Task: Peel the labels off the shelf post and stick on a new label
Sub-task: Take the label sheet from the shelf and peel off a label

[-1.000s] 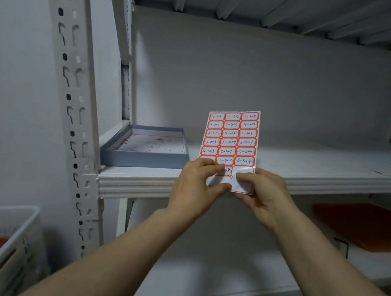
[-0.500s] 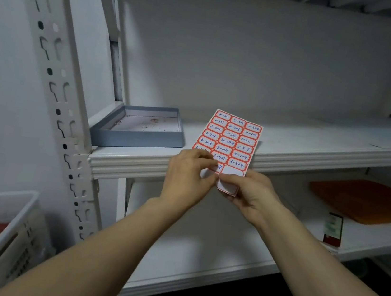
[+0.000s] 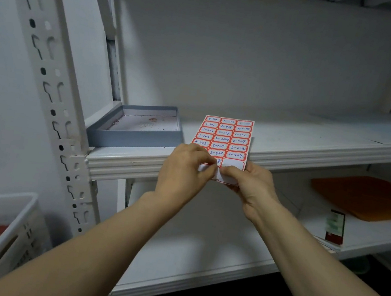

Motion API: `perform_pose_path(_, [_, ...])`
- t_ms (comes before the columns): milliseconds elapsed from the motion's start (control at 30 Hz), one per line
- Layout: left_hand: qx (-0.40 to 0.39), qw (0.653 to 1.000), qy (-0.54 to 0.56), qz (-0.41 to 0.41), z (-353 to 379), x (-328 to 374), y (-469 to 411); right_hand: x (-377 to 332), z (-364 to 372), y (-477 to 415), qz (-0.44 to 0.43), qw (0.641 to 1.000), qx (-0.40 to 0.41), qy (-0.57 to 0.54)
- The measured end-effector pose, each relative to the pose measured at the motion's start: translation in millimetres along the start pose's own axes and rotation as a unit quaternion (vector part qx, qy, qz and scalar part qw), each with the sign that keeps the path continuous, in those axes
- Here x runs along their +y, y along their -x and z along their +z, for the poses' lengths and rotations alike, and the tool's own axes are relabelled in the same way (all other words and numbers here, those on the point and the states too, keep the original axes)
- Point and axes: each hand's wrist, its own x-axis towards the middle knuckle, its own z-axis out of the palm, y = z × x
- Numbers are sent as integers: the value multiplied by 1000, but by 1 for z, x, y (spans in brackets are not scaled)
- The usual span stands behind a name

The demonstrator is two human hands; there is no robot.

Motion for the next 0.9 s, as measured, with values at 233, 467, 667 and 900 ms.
perform_pose_path(233, [-14, 996, -53, 68, -5, -2, -8, -5, 4, 2, -42, 998, -15, -34])
perform_pose_path(467, [-17, 983, -146, 114, -5, -2, -17, -5, 9, 0, -82, 996, -23, -26])
perform_pose_path(667, [-12, 984, -156, 89, -5, -2, -16, -4, 9, 0, -71, 997, -27, -20])
perform_pose_path(900, [-46, 993, -108, -3, 0, 1, -21, 4, -6, -5, -263, 919, 137, 259])
